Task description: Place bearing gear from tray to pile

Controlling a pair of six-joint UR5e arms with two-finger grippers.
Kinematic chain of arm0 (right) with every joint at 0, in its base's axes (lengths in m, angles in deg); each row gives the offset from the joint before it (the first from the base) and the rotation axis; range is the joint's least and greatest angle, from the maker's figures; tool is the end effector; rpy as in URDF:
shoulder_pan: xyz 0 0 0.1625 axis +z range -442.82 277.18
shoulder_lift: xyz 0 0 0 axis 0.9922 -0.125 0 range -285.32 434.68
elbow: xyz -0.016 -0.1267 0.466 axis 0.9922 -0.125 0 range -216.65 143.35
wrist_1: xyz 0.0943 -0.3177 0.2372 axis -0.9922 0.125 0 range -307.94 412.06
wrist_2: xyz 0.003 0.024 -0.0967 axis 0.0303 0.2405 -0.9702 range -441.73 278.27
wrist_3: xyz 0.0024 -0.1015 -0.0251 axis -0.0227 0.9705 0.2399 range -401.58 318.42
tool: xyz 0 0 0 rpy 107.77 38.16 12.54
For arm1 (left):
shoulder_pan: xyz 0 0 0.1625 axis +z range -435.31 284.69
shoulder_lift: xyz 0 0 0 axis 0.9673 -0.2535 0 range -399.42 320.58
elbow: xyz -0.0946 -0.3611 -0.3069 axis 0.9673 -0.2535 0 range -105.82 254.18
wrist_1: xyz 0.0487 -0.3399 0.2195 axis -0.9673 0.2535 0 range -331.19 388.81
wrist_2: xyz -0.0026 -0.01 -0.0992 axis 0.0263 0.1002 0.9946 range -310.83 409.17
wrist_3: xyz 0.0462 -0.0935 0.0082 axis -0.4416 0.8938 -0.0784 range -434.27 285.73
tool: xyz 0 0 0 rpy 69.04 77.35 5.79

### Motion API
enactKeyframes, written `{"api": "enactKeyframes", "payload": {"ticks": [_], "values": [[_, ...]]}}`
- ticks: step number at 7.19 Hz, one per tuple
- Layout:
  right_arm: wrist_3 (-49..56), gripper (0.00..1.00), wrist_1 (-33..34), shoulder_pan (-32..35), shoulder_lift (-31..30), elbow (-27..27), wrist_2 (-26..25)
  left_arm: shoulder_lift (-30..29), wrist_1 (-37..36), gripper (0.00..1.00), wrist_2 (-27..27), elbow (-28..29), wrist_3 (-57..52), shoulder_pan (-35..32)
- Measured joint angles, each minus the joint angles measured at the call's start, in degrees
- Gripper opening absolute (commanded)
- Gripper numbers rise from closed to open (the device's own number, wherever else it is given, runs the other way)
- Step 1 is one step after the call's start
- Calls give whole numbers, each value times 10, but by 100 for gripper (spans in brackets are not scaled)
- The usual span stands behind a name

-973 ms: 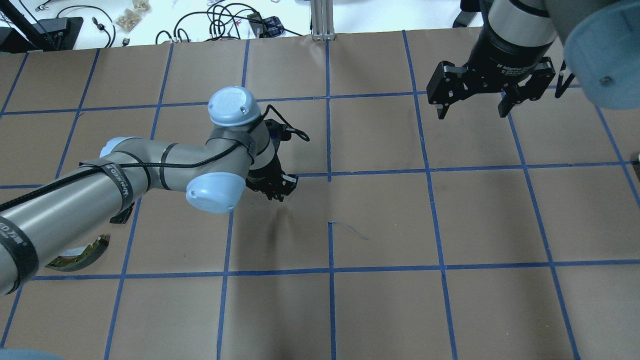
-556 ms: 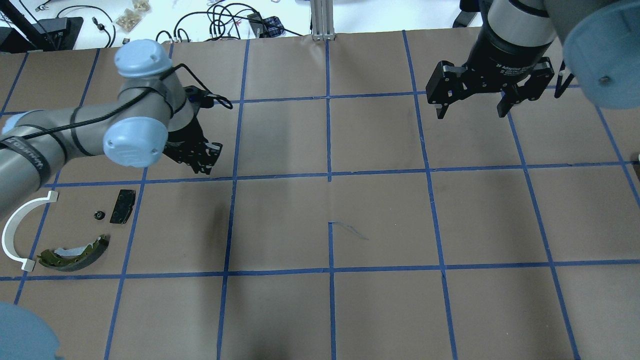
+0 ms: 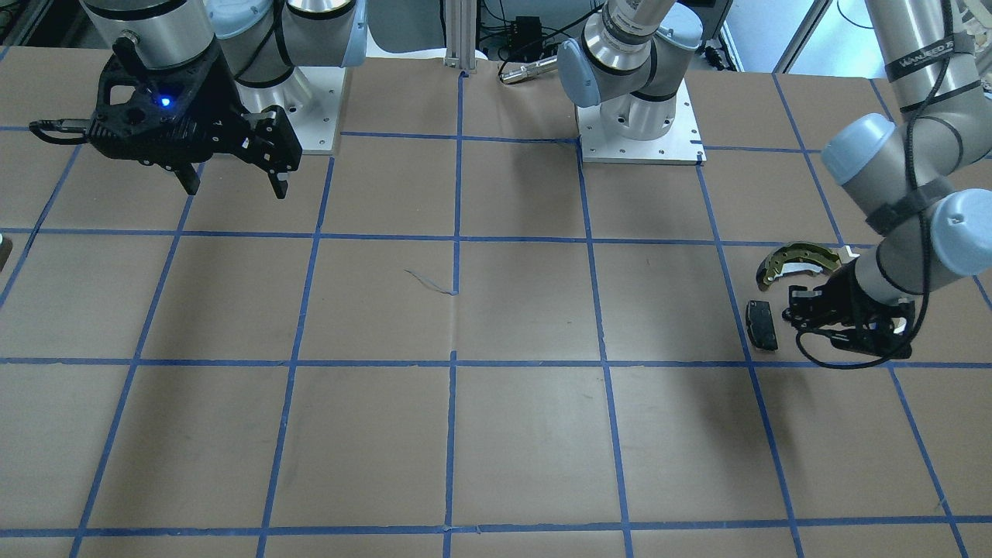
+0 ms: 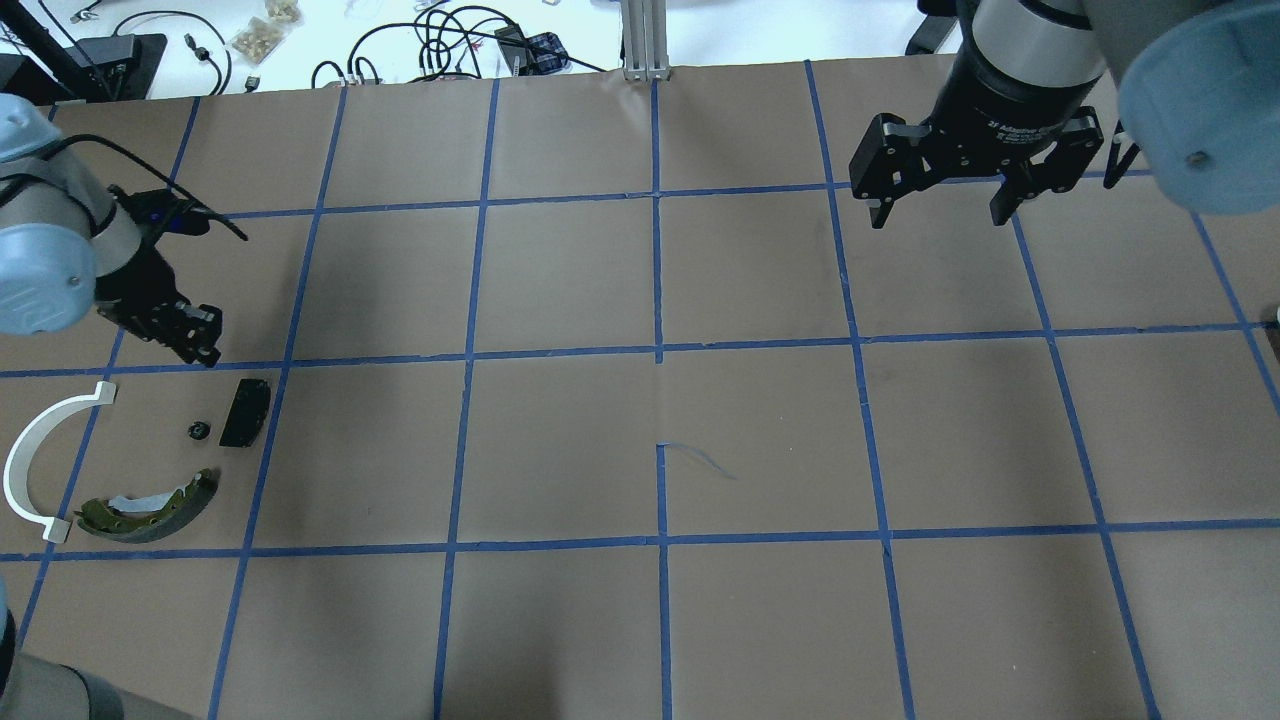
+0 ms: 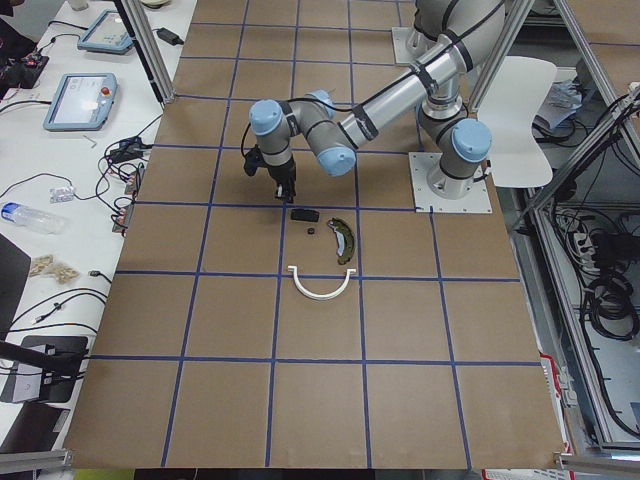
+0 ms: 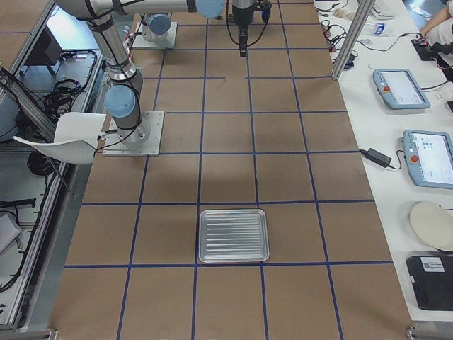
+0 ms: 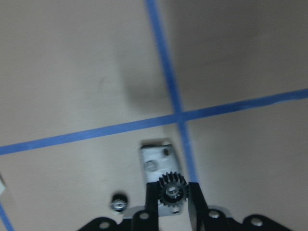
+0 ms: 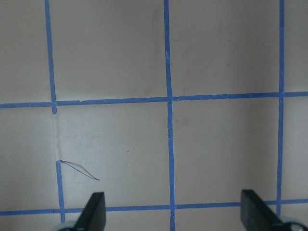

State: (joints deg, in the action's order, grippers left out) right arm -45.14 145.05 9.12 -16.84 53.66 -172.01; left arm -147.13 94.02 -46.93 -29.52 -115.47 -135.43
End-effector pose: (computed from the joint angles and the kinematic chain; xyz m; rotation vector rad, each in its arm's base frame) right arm 0.1488 -0.4746 0.5565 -0.0445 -3.1378 0.1155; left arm 0.1745 -0.5488 0.3074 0.3164 3.0966 0.2427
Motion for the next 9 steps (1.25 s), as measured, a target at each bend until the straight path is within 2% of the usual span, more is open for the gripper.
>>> {"api": "enactKeyframes", "payload": {"ticks": [1,3,8,9], "values": [[0,100,7,0,1,0,0,-5,-2,0,1,-6,-37,40],[0,100,11,0,2,0,0,-18,-10,0,1,-13,-76,74],[-2,100,11,1,1,0,1,-44,-19,0,3,-25,-83,81],[-2,100,11,1,1,0,1,-46,-19,17,3,-26,-83,81]]}}
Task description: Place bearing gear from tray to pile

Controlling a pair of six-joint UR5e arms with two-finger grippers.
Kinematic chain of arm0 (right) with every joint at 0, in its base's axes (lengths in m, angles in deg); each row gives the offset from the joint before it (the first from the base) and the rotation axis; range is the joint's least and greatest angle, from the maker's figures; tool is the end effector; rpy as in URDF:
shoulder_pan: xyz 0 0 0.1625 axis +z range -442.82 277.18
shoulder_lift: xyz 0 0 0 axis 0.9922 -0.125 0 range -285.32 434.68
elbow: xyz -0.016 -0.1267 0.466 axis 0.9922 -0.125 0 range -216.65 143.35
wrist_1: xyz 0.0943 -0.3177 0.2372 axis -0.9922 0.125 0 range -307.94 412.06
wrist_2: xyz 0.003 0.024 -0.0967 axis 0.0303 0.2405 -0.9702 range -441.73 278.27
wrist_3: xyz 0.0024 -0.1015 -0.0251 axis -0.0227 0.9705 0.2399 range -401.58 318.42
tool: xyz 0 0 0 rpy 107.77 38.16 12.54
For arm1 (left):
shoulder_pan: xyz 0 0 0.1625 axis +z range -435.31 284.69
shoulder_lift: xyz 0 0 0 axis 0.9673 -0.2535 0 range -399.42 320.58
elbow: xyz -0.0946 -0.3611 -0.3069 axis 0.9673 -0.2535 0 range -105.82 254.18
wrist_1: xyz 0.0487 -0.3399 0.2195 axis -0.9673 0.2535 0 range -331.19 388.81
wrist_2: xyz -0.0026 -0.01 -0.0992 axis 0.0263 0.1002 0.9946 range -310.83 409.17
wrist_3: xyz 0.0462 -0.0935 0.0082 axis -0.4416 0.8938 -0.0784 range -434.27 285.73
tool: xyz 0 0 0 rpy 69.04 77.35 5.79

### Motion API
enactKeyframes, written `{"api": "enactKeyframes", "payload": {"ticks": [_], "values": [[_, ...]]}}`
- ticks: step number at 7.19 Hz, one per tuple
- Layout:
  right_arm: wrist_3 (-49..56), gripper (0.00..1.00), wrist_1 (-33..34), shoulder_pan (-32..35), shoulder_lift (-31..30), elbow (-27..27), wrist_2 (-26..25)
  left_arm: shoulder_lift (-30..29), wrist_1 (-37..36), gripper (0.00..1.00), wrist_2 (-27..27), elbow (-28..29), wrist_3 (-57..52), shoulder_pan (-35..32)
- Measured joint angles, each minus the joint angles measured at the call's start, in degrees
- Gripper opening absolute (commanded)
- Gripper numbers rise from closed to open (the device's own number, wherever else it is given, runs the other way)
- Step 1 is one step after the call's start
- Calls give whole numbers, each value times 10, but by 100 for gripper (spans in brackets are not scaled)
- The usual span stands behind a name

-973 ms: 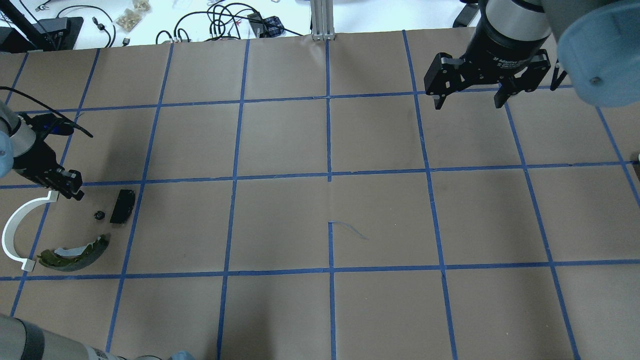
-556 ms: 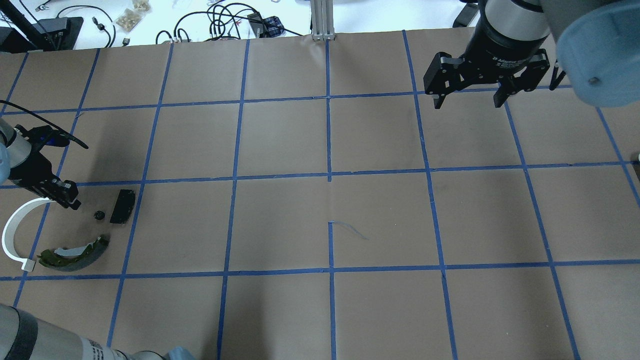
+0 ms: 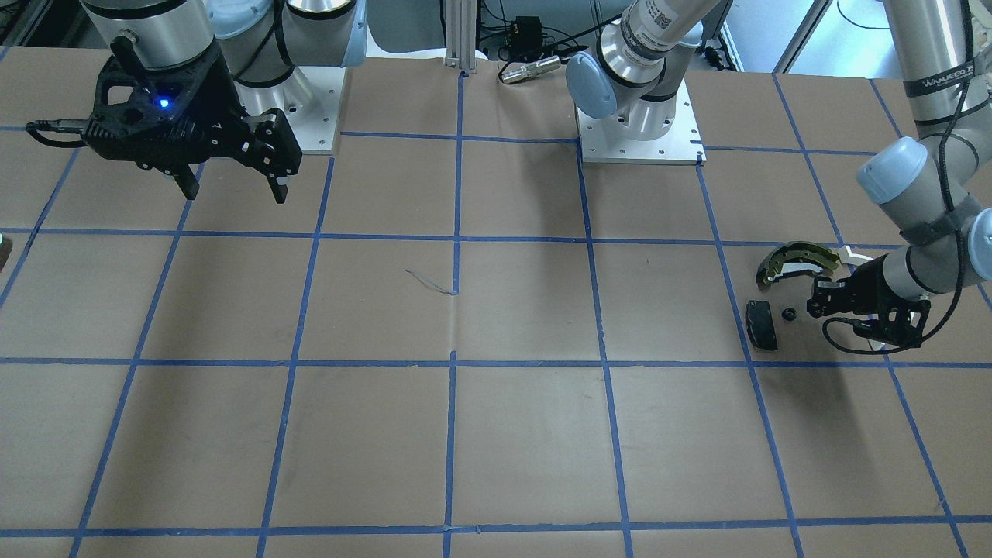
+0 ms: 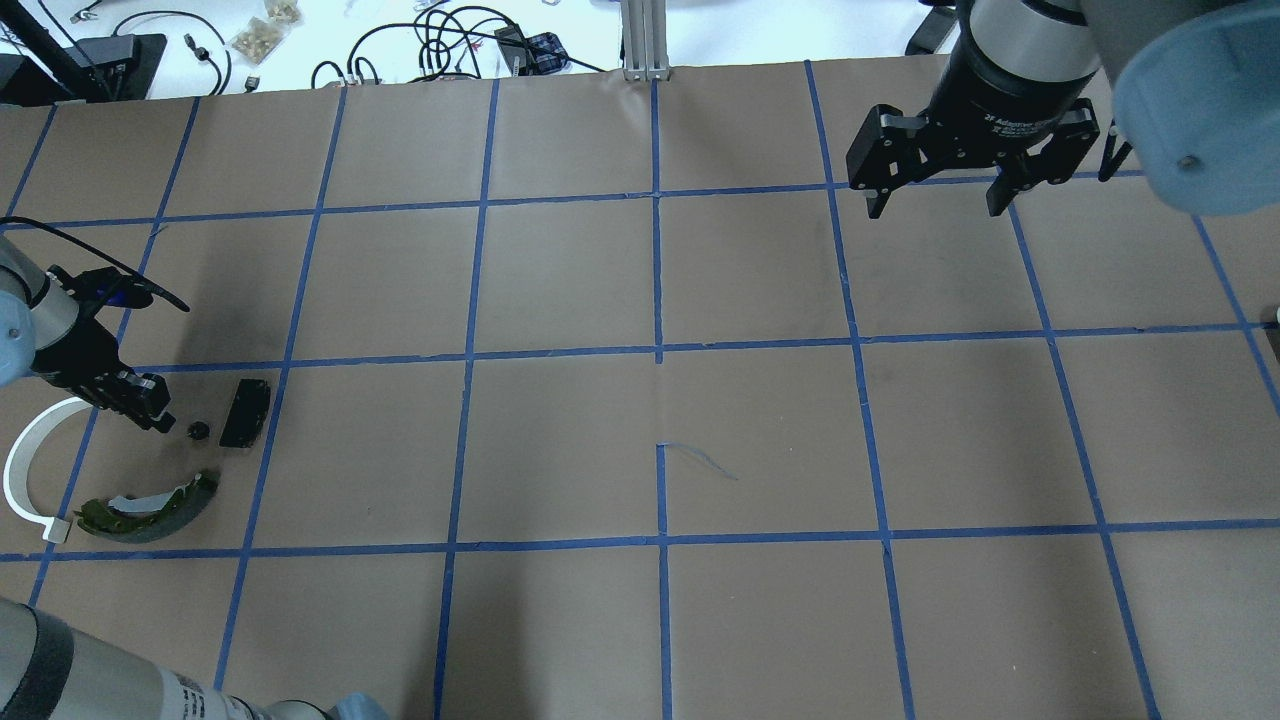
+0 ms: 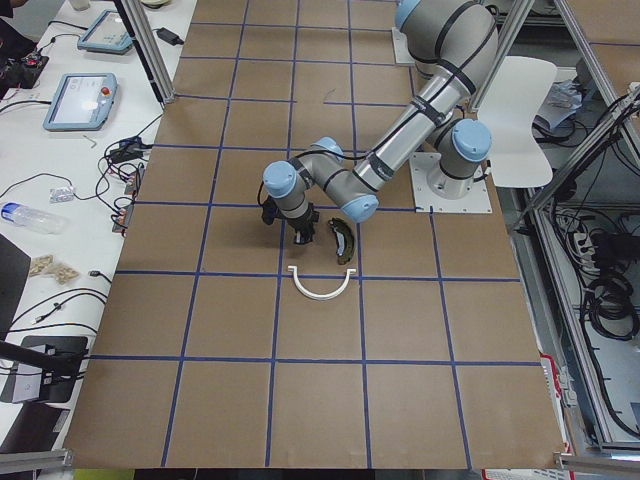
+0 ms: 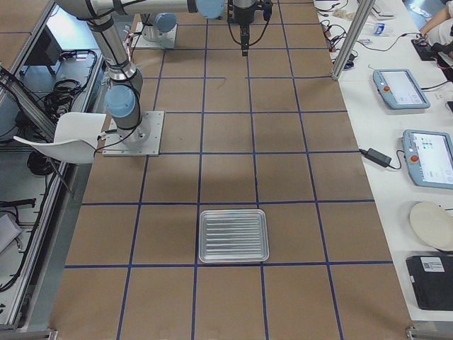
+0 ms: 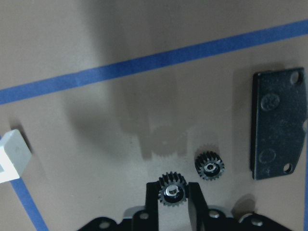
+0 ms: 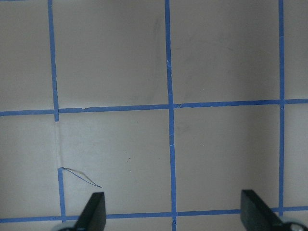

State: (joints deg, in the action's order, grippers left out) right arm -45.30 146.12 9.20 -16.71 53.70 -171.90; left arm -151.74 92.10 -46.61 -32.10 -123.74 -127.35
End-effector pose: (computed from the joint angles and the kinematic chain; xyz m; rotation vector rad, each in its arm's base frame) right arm 0.1498 -0.4770 0.5571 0.0466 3.1367 -0.1400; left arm 0.2481 -0.5176 0.2470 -0.3220 -3.0357 -0.3361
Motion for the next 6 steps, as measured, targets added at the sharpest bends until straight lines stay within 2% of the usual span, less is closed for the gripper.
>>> {"api": "enactKeyframes", "payload": {"ticks": [2,3,4,5,6], "values": [[1,100,1,0,1,0,0,-4,0,43,1,-1,1,0],[1,100,1,-1,1,0,-1,-6,0,61,1,-1,1,0],[0,100,1,0,1,0,-1,-7,0,94,1,-1,1,0],[1,100,1,0,1,0,0,-8,0,100,2,-1,1,0],[1,100,1,0,1,0,0,-8,0,100,5,0,0,0]]}}
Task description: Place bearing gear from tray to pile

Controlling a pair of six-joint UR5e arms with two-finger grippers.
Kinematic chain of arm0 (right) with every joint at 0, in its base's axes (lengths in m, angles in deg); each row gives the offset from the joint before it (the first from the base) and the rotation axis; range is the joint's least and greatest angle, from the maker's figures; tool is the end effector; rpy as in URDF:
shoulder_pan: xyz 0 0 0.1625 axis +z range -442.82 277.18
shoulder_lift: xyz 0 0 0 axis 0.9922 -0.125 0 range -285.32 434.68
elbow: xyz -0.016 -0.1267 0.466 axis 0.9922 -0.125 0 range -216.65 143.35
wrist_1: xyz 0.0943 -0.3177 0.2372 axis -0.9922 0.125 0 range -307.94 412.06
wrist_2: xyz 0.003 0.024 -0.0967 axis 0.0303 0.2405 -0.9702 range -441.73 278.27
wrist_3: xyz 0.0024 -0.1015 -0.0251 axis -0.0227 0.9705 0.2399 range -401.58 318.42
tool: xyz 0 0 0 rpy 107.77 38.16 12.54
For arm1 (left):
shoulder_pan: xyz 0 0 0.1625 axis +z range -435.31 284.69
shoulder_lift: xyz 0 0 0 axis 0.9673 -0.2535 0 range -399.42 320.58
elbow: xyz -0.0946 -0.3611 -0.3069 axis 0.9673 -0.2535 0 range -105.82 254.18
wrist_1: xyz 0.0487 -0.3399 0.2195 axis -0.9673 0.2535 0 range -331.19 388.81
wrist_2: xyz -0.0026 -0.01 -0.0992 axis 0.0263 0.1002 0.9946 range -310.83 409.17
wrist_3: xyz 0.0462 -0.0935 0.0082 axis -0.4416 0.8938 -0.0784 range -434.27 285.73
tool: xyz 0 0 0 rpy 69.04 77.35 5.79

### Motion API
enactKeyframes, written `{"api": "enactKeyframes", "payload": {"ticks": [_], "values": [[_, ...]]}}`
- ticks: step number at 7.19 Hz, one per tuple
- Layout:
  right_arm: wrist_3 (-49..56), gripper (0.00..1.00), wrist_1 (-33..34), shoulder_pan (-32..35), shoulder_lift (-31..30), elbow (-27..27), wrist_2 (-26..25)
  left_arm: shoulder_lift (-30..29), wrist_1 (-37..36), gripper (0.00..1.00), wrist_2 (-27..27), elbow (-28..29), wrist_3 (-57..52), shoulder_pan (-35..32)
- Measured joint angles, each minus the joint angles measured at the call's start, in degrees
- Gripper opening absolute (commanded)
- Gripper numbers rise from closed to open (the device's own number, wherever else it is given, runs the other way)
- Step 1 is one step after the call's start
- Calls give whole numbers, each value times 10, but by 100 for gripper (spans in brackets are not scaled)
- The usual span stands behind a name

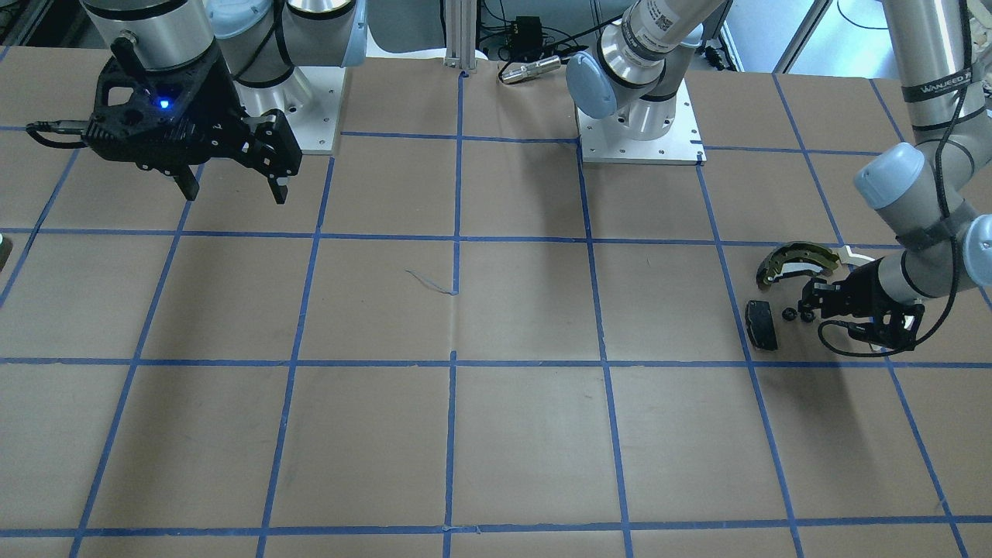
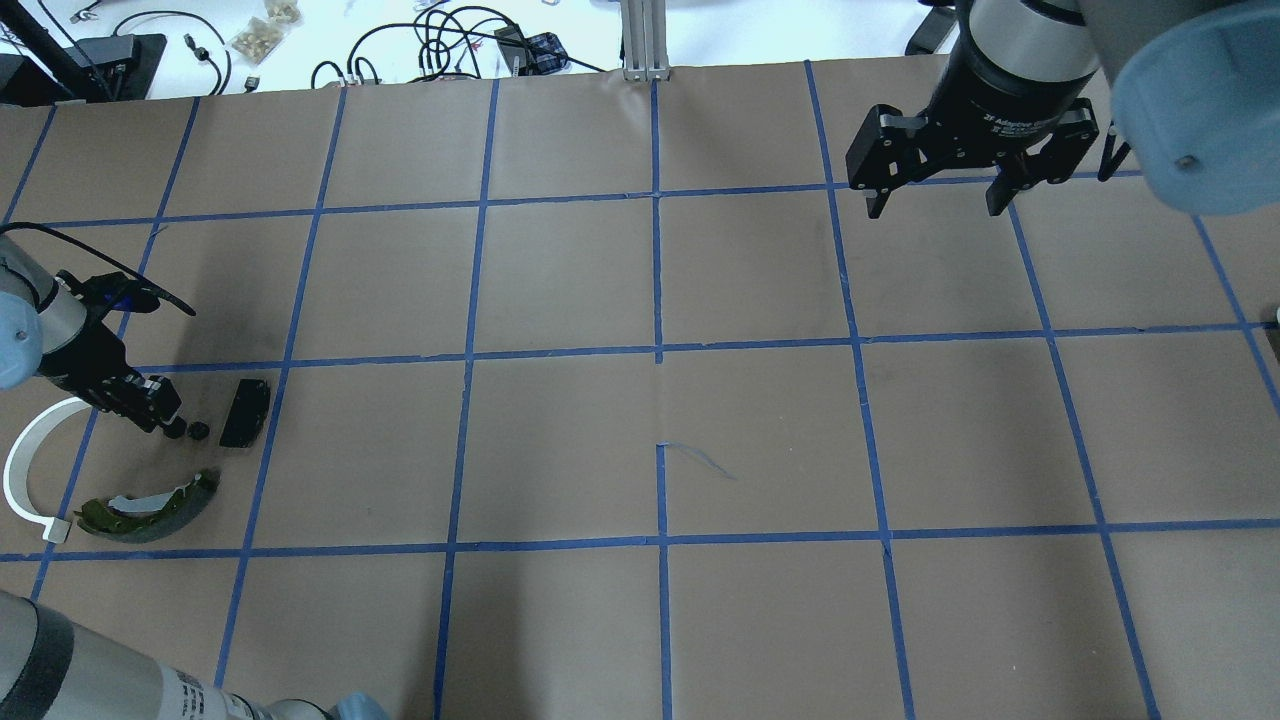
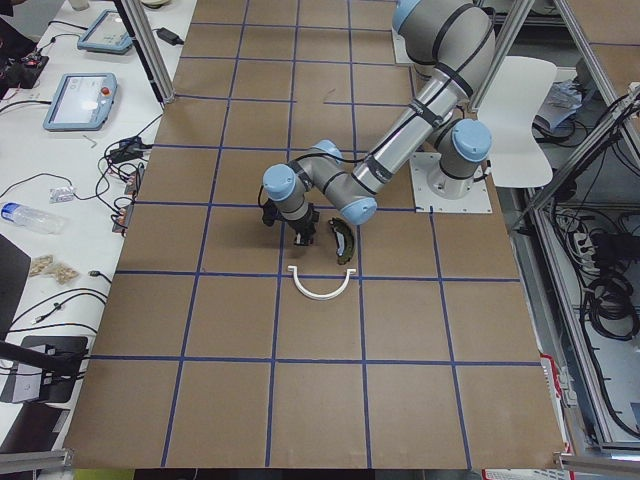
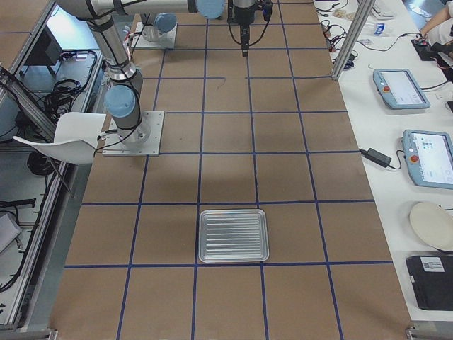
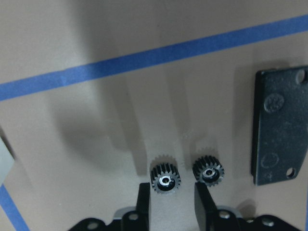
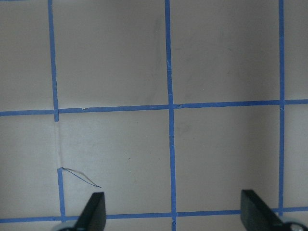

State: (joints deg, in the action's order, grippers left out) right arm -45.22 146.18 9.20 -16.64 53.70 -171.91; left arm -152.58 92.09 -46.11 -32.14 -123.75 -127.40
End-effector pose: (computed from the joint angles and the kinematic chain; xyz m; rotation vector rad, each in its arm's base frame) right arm 0.1498 -0.4776 0.5566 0.0444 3.1370 -0.1397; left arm 0.2475 -0.5191 0.2384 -0.3214 -3.0182 -0.3419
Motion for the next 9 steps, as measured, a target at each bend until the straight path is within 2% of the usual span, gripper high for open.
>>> {"api": "enactKeyframes", "payload": {"ticks": [3,5,7,9], "values": [[0,100,0,0,0,0,0,19,20,100,6,27,23,-9],[1,100,0,0,0,0,0,46,101,100,29,95,103,-41],[1,100,0,0,1,0,0,84,184,100,41,156,211,-122],[1,100,-1,-1,1,1,-1,129,232,100,61,173,296,-204]]}}
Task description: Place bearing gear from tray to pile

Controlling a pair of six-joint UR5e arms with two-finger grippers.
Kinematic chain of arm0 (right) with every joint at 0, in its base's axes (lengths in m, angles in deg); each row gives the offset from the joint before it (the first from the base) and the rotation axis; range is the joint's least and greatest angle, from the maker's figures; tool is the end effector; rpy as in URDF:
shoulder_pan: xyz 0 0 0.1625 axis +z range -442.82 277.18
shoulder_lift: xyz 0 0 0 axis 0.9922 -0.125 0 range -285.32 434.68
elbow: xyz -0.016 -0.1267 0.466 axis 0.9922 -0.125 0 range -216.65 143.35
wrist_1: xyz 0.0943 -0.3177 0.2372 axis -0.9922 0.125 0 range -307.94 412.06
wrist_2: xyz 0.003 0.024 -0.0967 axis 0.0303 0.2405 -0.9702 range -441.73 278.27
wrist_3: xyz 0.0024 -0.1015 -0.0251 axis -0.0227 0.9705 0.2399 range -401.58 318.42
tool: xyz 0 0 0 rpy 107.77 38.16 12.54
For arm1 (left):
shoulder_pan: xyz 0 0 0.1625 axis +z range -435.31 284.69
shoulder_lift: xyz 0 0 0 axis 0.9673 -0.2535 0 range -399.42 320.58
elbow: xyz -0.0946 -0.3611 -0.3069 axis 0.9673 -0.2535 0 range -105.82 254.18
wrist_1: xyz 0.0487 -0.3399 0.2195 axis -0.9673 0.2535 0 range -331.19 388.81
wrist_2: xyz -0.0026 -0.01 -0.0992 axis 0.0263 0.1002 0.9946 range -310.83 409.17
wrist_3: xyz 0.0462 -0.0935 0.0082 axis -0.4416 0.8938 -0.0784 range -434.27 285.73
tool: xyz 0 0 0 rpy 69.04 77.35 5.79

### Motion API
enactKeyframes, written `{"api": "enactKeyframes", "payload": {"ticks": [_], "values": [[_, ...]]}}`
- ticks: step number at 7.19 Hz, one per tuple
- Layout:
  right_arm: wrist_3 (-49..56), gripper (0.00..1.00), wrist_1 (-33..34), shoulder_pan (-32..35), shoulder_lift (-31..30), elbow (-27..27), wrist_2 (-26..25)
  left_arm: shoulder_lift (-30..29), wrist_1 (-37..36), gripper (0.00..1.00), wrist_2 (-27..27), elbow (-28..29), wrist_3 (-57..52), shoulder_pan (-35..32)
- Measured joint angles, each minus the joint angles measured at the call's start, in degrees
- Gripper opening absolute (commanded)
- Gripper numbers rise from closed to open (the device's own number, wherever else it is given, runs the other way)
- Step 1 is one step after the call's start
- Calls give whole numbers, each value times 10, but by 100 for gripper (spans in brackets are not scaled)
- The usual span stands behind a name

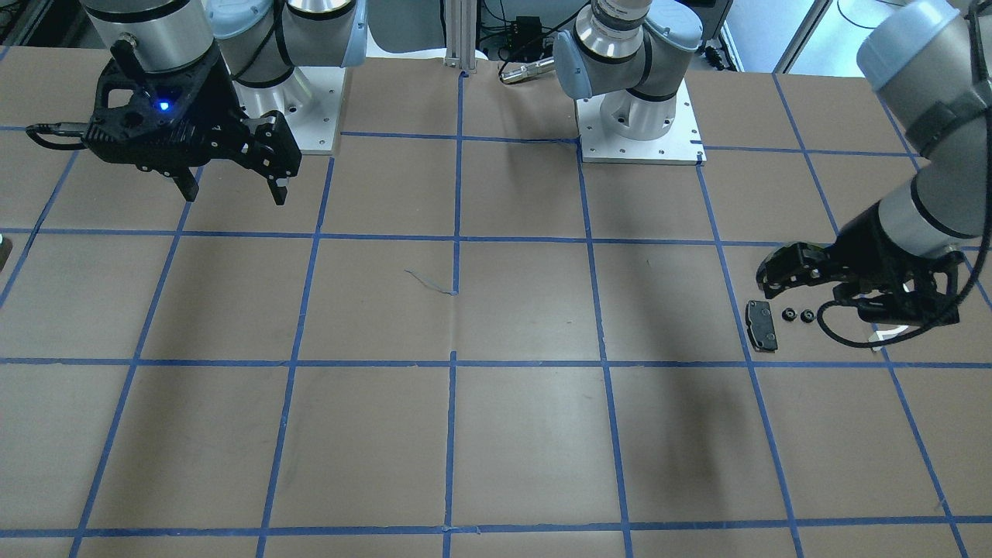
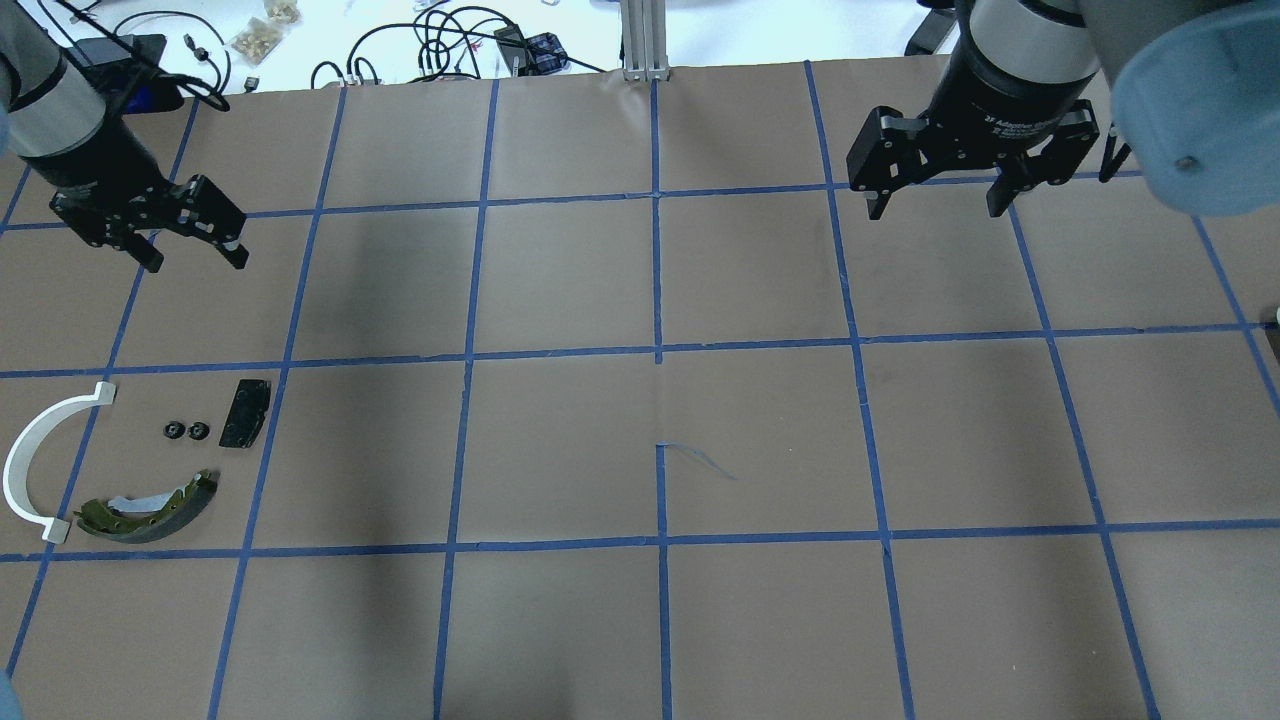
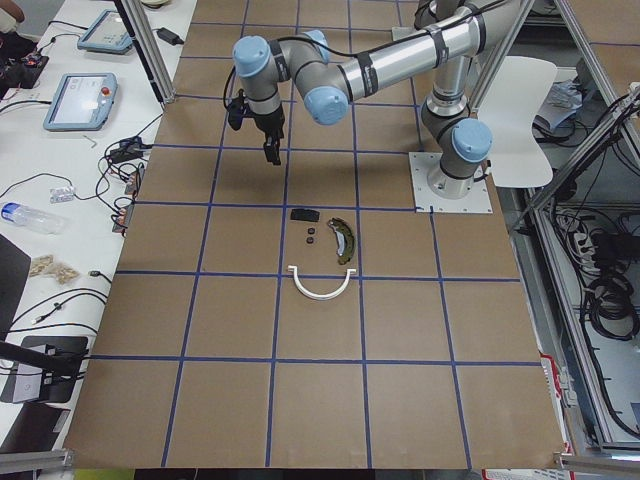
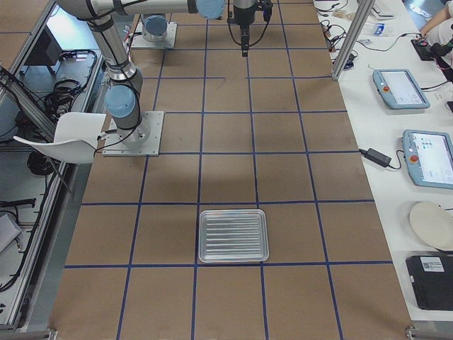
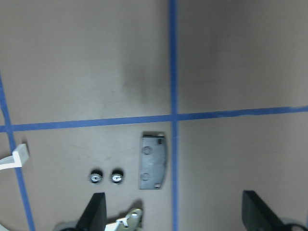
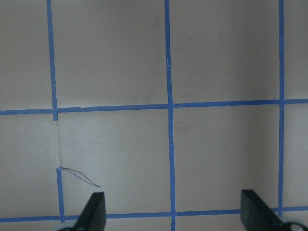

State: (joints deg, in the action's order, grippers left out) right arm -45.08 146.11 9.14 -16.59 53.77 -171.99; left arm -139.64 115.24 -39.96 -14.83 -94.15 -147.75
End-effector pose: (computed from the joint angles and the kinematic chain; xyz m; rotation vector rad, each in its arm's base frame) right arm 0.1491 -0.4779 0.5555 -0.0423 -3.1379 0.1347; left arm 0.0388 -0.5696 0.4625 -0.0614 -3.0920 -0.1370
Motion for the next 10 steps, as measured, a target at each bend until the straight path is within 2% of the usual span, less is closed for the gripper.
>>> {"api": "enactKeyframes", "payload": {"ticks": [3,5,10], "values": [[0,100,0,1,0,0,1,44,12,100,7,-4,67,-120],[0,100,0,1,0,0,0,56,19,100,8,-10,84,-176],[1,100,0,0,1,0,0,71,61,100,0,-15,63,-164]]}}
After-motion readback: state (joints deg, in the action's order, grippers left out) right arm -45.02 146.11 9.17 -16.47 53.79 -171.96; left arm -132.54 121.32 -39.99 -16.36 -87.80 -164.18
